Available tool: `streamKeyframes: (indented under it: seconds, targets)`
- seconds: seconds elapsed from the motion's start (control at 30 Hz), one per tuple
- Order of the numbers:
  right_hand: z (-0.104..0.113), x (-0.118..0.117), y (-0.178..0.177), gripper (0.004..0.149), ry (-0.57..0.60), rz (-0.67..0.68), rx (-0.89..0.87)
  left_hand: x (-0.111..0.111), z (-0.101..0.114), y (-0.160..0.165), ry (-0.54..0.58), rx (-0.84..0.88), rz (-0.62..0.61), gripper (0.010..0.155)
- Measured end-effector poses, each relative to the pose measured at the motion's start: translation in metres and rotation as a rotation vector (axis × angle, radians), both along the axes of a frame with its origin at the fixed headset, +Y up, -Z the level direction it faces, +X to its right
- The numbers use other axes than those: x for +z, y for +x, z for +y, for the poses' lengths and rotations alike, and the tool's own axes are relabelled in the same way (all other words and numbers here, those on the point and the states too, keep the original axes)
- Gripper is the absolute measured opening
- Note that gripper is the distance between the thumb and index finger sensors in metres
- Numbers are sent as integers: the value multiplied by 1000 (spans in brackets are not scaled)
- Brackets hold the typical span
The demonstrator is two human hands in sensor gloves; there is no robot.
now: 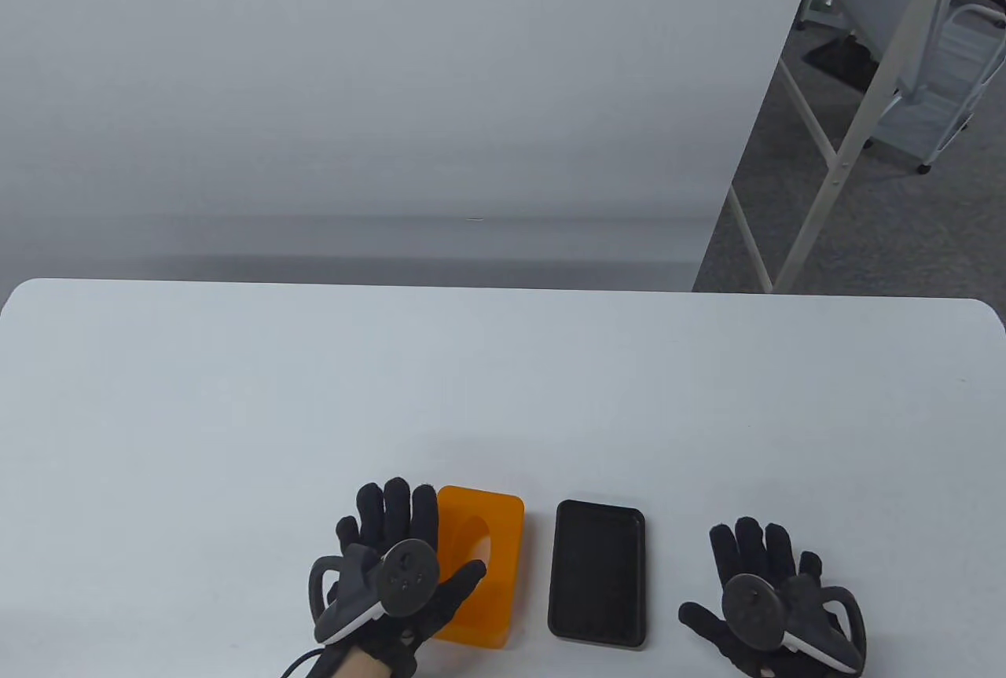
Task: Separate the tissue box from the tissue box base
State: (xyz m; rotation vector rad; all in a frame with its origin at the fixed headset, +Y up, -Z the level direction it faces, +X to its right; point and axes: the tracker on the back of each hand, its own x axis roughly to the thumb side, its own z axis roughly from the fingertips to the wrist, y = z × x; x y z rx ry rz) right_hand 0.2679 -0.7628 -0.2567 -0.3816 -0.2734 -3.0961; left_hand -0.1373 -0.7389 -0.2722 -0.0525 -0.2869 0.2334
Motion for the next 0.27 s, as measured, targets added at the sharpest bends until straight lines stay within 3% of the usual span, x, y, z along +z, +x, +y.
streamKeyframes:
  seconds: [0.27]
  targets:
    - [-2, -1, -2, 98, -22, 1, 11, -5, -6, 0, -28, -11, -11, 105]
